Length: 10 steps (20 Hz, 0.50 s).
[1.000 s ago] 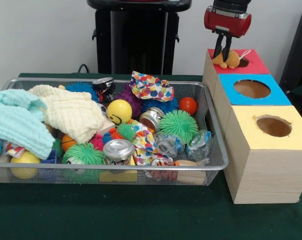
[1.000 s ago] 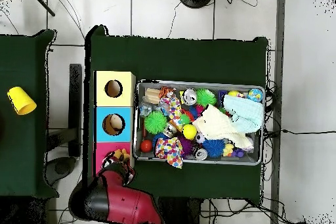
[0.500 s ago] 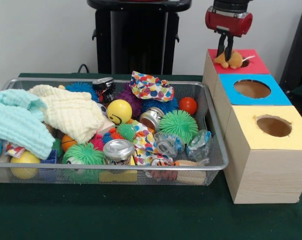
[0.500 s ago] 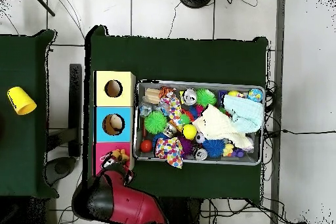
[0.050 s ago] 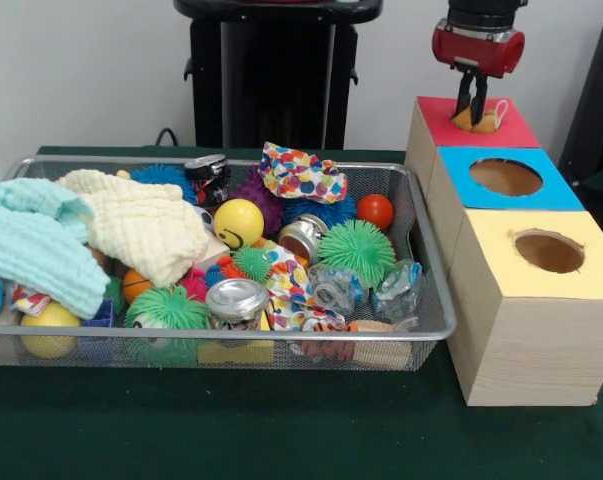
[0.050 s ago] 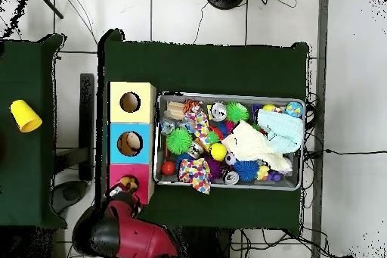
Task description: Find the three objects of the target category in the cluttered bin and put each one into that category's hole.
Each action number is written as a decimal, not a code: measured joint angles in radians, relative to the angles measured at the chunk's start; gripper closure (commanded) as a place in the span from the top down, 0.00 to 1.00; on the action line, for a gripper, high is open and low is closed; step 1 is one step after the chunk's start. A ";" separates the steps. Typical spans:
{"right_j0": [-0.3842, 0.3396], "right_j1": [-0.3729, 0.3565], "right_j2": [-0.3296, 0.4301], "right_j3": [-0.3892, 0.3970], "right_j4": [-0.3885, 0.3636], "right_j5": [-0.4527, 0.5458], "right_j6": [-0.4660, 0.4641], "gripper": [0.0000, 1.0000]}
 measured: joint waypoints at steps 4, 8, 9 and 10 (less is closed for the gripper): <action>0.012 0.025 0.002 0.003 0.013 -0.047 0.029 0.00; 0.036 0.055 0.006 -0.001 0.016 -0.081 0.040 0.00; 0.040 0.057 0.005 -0.002 0.017 -0.086 0.040 0.00; 0.048 0.062 0.005 -0.002 0.019 -0.100 0.040 0.00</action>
